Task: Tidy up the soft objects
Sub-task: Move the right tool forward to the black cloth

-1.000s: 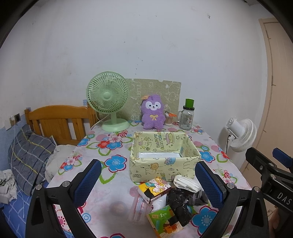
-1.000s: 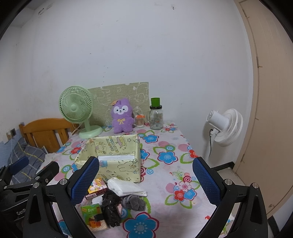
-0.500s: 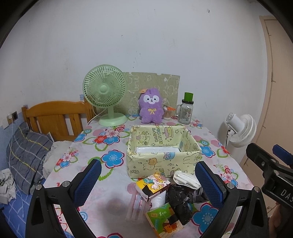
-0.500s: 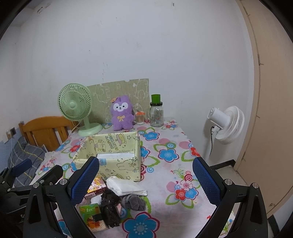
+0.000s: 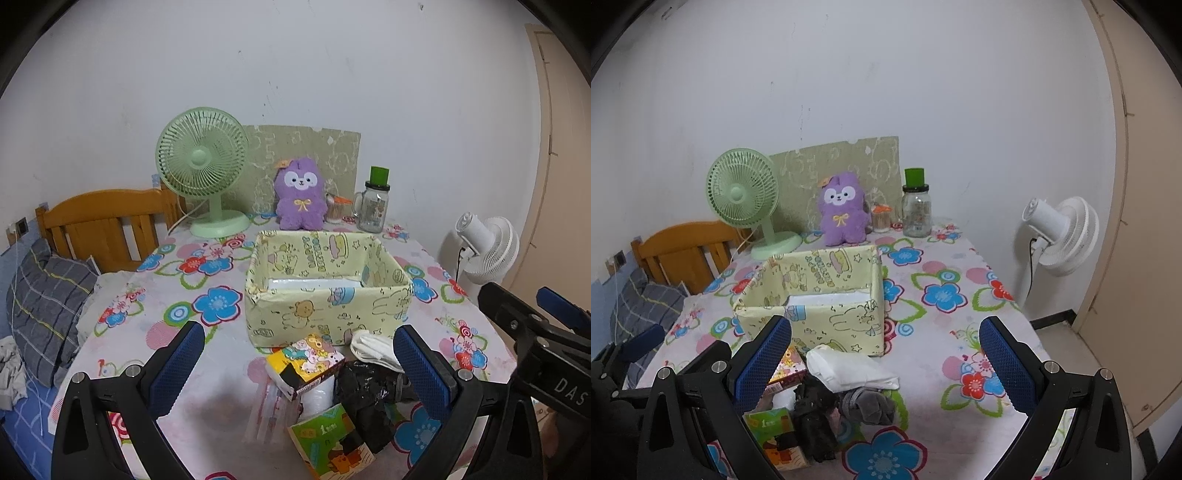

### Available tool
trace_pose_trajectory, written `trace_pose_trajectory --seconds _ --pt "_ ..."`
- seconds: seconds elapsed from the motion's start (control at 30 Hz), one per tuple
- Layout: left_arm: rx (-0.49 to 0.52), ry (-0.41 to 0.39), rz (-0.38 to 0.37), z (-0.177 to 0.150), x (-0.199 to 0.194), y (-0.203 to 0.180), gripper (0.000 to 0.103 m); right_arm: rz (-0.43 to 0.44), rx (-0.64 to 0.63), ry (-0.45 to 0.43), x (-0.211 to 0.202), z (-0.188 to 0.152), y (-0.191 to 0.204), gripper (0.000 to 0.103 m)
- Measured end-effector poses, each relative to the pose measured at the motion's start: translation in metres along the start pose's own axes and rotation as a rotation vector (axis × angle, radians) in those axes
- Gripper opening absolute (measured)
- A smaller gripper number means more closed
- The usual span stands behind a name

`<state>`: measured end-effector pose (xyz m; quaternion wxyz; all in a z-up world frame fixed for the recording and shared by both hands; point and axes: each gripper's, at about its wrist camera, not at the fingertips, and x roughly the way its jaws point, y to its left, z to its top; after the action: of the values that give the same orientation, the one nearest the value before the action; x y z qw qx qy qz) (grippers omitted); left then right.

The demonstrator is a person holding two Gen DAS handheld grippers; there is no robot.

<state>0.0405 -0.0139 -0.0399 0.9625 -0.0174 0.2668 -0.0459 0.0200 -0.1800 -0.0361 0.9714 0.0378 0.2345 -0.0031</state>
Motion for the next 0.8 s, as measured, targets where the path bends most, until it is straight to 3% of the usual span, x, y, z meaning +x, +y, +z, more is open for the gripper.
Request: trace_pose_trajectory --seconds 0.3,0.8 --pt "-0.004 0.051 -0.029 -0.016 0.014 -0.006 0.102 0.017 -0.002 0.027 0.015 -0.017 0.001 0.103" --pt "-0.005 0.079 -0.002 -0.050 0.025 -0.013 0.101 0.036 0.002 0.078 0.033 -0.051 0.014 0.103"
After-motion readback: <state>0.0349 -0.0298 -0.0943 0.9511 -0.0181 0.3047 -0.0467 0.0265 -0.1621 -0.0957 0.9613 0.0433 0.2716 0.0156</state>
